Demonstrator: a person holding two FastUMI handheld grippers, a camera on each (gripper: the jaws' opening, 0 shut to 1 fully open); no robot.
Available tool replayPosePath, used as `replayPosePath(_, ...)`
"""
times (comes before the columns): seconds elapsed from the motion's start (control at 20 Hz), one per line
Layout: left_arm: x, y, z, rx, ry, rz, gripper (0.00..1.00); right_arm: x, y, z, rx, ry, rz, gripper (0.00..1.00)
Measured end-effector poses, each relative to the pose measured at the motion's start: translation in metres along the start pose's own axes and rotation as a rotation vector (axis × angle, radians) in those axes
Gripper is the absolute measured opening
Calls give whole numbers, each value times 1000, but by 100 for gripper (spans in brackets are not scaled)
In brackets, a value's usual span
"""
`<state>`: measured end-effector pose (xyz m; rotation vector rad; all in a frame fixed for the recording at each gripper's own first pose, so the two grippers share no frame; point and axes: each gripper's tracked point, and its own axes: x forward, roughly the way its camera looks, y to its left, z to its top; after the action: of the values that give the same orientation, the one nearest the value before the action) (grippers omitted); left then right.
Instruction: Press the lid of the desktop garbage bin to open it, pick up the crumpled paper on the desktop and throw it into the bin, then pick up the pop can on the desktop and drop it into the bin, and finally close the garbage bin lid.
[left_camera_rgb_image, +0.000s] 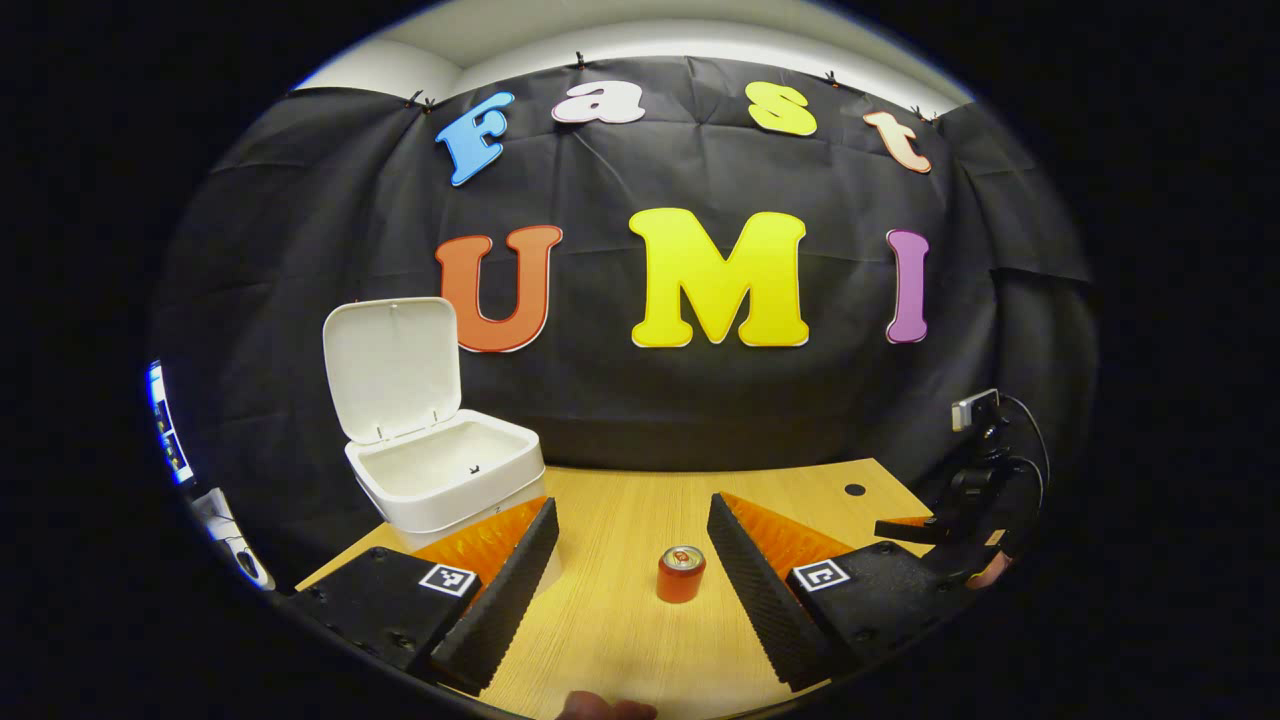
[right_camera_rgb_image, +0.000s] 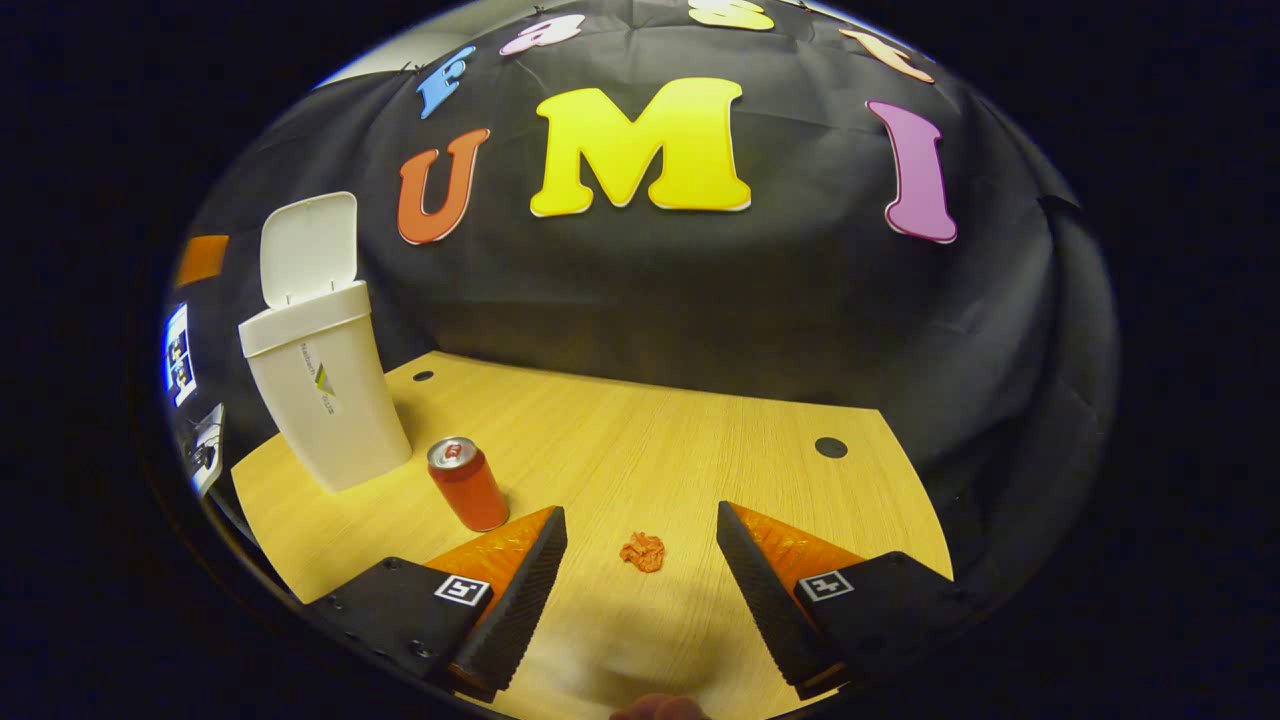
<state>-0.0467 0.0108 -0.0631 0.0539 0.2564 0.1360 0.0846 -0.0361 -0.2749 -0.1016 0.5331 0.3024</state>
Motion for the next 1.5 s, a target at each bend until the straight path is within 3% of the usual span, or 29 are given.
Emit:
replayPosePath(0.1, -4, 13, -4, -3, 18, 39, 99, 16, -1, -17, -11, 52, 21, 93)
replayPosePath(0.5, -24, 57, -17, -38, 59, 209, 99, 70, -2, -69, -41, 223, 58, 97)
replayPosePath(0.65, -29, 62, -21, -45, 65, 234, 99, 93, -7, -83, -69, 260, 47, 94)
replayPosePath(0.95, -40, 82, -33, -72, 96, 294, 99, 109, -1, -104, -100, 327, 71, 96)
replayPosePath(1.1, -43, 88, -38, -75, 107, 310, 99, 115, 3, -101, -74, 316, 74, 94)
replayPosePath(1.2, -45, 90, -40, -77, 113, 316, 99, 118, 5, -101, -48, 316, 75, 97)
replayPosePath(1.4, -44, 93, -40, -72, 111, 315, 99, 118, 5, -102, -50, 315, 84, 81)
replayPosePath(1.5, -44, 93, -39, -70, 112, 311, 99, 119, 4, -101, -38, 317, 82, 43)
